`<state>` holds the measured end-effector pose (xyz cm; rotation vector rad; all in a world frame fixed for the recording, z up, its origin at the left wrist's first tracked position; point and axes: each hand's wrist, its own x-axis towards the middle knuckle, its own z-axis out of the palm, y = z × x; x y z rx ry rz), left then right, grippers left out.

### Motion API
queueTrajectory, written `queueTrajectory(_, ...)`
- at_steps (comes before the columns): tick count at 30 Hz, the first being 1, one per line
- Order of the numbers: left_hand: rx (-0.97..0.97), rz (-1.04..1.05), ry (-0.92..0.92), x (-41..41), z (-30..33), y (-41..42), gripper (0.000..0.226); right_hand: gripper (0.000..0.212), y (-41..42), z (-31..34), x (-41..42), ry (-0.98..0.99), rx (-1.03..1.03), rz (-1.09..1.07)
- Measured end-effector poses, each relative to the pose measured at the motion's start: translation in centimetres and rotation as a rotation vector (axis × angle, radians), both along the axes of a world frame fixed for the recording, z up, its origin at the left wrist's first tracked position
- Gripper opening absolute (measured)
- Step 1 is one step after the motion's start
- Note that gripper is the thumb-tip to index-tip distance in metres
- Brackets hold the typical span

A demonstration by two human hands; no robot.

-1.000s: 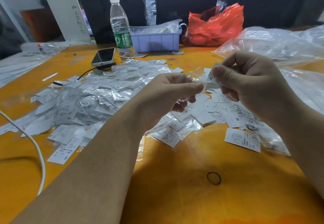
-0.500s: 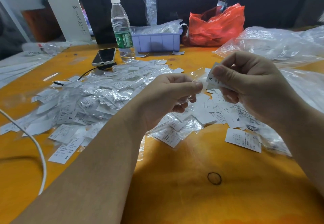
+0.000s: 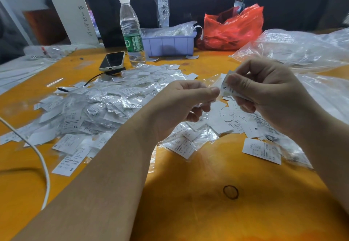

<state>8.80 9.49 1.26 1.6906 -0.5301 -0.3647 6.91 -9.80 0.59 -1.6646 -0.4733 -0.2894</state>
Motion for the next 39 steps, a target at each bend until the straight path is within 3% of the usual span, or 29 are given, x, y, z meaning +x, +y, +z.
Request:
queueTrajectory(14,-0.009,-0.047,-0.001,0.14,-0.08,0.13,0.014,0.024,0.47,0.01,-0.58,-0.051,-0.076,-0.087)
queueTrajectory(22,-0.003,-0.013,0.001,0.04,0.05,0.04,0.013,0.034,0.47,0.03,-0.58,0.031,-0.129,0.022)
queueTrajectory(29,-0.022,0.067,-0.006,0.07,0.04,-0.01,0.009,0.023,0.28,0.31,-0.62,0.062,-0.019,-0.025)
queueTrajectory(39,0.025,0.086,-0.045,0.13,-0.06,-0.02,0.016,0.027,0.5,0.47,-0.85,0.08,-0.086,-0.007)
